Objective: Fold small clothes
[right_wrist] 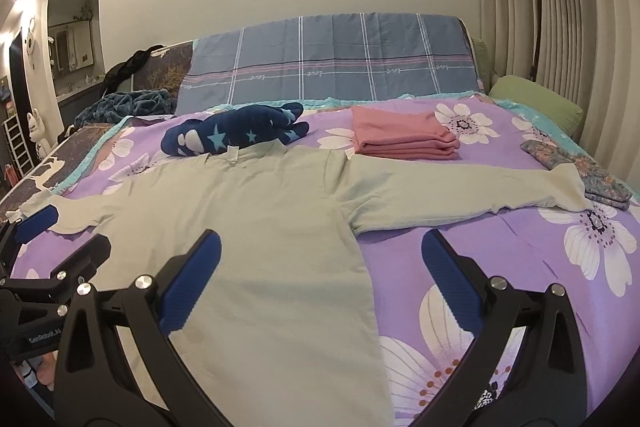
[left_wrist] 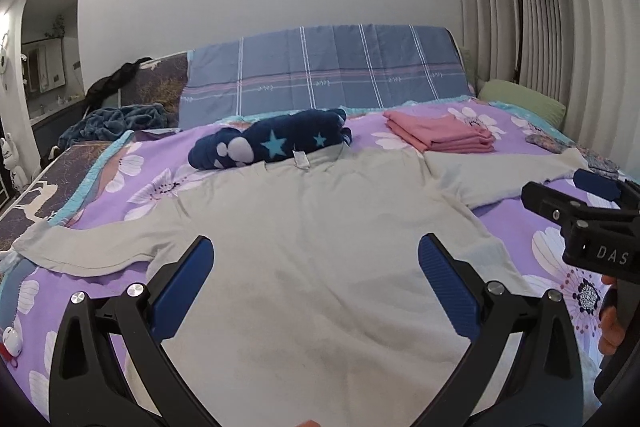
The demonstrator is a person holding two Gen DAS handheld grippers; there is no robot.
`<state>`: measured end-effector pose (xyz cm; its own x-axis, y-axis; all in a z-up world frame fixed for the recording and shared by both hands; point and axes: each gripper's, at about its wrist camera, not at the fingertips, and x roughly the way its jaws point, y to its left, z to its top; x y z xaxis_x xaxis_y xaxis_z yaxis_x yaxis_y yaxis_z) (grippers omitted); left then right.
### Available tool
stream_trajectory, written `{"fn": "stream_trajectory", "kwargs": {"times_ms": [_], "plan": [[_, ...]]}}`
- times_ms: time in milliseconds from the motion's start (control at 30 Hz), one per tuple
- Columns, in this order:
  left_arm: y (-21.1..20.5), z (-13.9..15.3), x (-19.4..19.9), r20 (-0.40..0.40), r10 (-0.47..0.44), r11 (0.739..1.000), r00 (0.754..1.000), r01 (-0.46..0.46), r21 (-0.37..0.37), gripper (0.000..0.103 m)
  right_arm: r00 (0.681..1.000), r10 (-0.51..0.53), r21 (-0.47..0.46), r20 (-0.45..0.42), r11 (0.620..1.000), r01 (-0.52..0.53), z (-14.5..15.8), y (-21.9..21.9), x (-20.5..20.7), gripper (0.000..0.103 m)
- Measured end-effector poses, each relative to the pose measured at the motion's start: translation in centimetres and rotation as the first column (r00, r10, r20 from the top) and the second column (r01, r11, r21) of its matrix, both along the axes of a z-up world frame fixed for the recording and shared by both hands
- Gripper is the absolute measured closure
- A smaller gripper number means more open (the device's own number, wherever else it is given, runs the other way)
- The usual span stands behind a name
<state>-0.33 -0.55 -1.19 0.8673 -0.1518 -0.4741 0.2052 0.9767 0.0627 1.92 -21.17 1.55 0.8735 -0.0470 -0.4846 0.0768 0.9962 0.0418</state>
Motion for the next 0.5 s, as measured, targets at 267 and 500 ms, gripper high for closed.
{"fn": "stream_trajectory", "kwargs": {"times_ms": [267,500], "plan": [[-0.28,-0.57,-0.57,0.008,0.0,1.0,1.0,-0.001,0.029,0.001,1.0,0.006,-0.008,-0.017,1.0,-0.006,-0.11,0.14,0.19,0.002],[-0.1,-0.52,-0.4,0.008,0.012,0.999,1.0,-0.012,0.033,0.001,1.0,0.002,-0.008,-0.03,1.0,-0.002,-0.21,0.14,0.48,0.002]]}}
